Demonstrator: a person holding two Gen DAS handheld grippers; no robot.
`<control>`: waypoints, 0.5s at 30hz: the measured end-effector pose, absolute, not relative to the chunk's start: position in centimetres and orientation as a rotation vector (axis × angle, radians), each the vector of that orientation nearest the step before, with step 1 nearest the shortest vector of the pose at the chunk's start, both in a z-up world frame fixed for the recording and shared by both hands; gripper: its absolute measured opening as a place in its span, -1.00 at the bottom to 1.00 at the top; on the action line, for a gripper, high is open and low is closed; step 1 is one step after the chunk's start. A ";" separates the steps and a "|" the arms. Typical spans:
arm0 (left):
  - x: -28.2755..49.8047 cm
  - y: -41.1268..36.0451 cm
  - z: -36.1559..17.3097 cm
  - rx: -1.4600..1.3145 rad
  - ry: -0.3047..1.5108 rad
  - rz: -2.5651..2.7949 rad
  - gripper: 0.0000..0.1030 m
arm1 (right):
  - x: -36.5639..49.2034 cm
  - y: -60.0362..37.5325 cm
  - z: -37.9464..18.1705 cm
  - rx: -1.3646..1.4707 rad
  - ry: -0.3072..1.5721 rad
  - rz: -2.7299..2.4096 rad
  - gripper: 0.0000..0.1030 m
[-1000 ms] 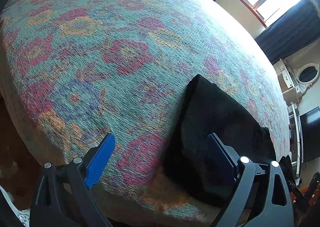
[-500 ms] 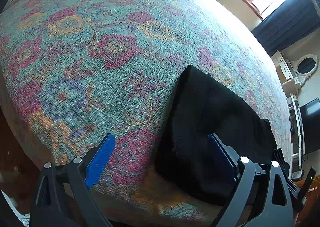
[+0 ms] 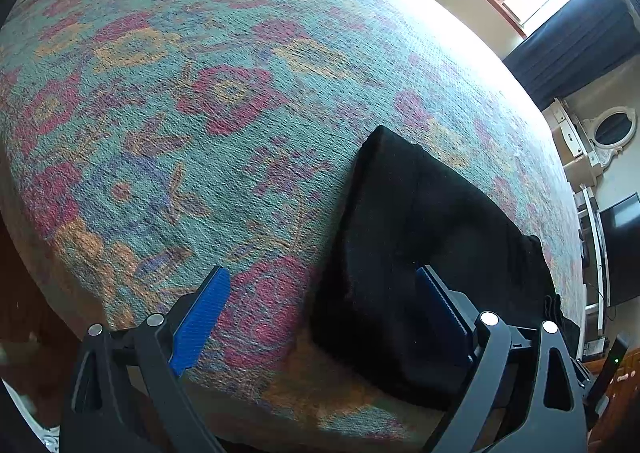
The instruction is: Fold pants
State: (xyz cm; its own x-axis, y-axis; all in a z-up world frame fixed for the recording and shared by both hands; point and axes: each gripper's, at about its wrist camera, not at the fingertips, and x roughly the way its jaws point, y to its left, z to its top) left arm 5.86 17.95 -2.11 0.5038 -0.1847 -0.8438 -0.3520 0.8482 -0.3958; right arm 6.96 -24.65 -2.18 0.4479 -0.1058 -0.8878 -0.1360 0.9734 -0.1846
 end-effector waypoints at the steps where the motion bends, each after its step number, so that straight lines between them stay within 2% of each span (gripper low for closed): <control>1: 5.9 18.0 -2.1 -0.577 1.053 0.107 0.78 | 6.8 -24.4 -2.2 -0.234 1.114 0.033 -0.37; 7: 5.8 17.7 -1.9 -0.570 1.049 0.095 0.78 | 5.5 -23.1 -0.9 -0.094 1.113 0.209 -0.11; 11: 5.7 17.4 -1.8 -0.574 1.045 0.080 0.78 | 4.4 -25.6 2.2 0.082 1.061 0.411 -0.09; 12: 5.7 17.4 -1.8 -0.576 1.044 0.080 0.78 | 4.2 -27.2 3.2 0.127 1.035 0.432 -0.01; 13: 5.7 17.4 -1.8 -0.579 1.043 0.080 0.78 | 4.2 -29.2 4.2 0.178 1.007 0.444 0.16; 15: 5.7 17.5 -1.8 -0.586 1.043 0.081 0.78 | 4.3 -34.3 5.6 0.273 0.937 0.429 0.29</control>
